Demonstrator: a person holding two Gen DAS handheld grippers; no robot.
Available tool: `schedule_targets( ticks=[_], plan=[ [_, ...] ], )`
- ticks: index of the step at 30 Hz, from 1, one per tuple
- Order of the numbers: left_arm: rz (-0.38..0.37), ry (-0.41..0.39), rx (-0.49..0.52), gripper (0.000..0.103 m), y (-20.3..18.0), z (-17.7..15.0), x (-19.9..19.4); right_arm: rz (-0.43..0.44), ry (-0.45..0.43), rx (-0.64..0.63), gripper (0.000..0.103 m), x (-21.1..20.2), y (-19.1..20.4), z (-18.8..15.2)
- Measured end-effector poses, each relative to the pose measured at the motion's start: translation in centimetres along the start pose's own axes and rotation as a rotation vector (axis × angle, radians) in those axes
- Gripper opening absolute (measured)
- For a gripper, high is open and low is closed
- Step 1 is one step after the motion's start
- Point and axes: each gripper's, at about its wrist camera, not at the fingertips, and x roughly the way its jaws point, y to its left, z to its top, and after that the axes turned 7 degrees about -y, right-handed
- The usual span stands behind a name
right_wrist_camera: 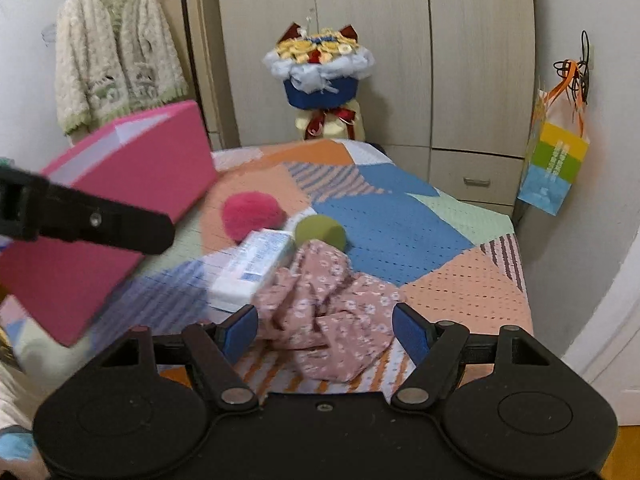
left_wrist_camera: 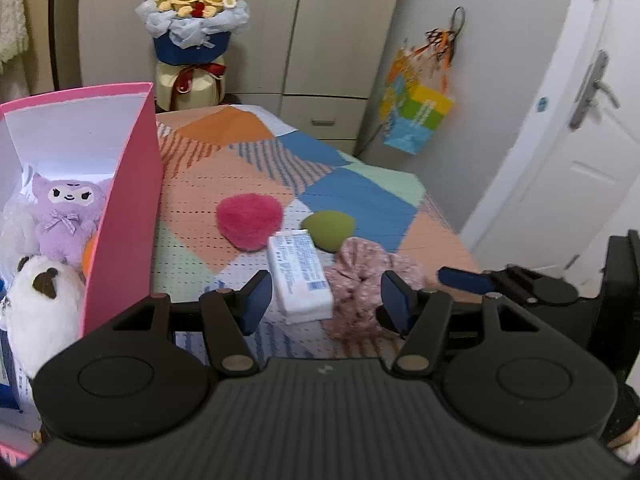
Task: Organize soft objects
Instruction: 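Move the left gripper to the small white box on the bed, then grasp the small white box with the left gripper while the right gripper grasps the pink floral scrunchie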
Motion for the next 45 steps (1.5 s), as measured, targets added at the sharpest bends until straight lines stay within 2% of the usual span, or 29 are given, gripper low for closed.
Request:
schedule_targets(
  ticks=[2,5,9,11,13,16,18,20,24,29,32,33,36,45],
  plan=[
    [0.008,0.015,-0.008,0.059,0.1,-0.1,1.0,-0.018,0.017,-0.016,0.082,1.0,-0.2,-0.1],
    [0.02,0.031,-0.017,0.058,0.1,-0.2,2.8,0.002,0.043,-0.013,0.083,2.1,-0.7,-0.2],
    [0.078,-0.017,-0.02,0.058,0.2,-0.3,5.2,0.028,0.067,-0.022,0.087,3.1,-0.8,-0.3],
    [0.109,-0.005,-0.038,0.058,0.5,-0.3,6.7,0.029,0.092,-0.046,0.091,3.7,-0.6,-0.3],
    [0.093,0.001,-0.084,0.057,1.2,-0.4,7.9,0.031,0.091,-0.05,0.092,3.9,-0.6,-0.3],
    [0.126,0.019,-0.089,0.056,1.7,-0.9,9.3,0.042,0.082,-0.039,0.09,4.0,-0.9,-0.4],
    [0.127,0.025,-0.099,0.056,2.0,-1.2,9.8,0.055,0.068,-0.038,0.085,3.8,-0.9,-0.6],
    [0.131,0.01,-0.096,0.056,1.9,-1.6,10.0,0.09,0.043,-0.049,0.074,3.3,-0.8,-0.7],
    [0.186,-0.025,-0.025,0.057,0.9,-2.2,10.5,0.11,0.015,-0.058,0.066,3.3,-0.4,-0.9],
    [0.2,-0.04,0.001,0.056,0.6,-2.5,10.4,0.12,-0.005,-0.052,0.033,3.0,0.0,-0.9],
    [0.201,-0.047,0.025,0.049,0.4,-2.7,10.2,0.112,0.006,0.015,0.028,2.6,-0.6,-1.2],
    [0.194,-0.05,0.039,0.042,0.3,-2.9,10.0,0.111,0.009,0.051,0.027,2.3,-1.1,-1.3],
    [0.201,-0.054,0.067,0.04,0.2,-3.4,9.4,0.105,0.002,0.179,0.025,1.1,-2.7,-1.8],
    [0.216,-0.057,0.086,0.04,-0.1,-3.7,9.1,0.069,0.004,0.135,0.025,1.1,-2.0,-2.1]
  ],
)
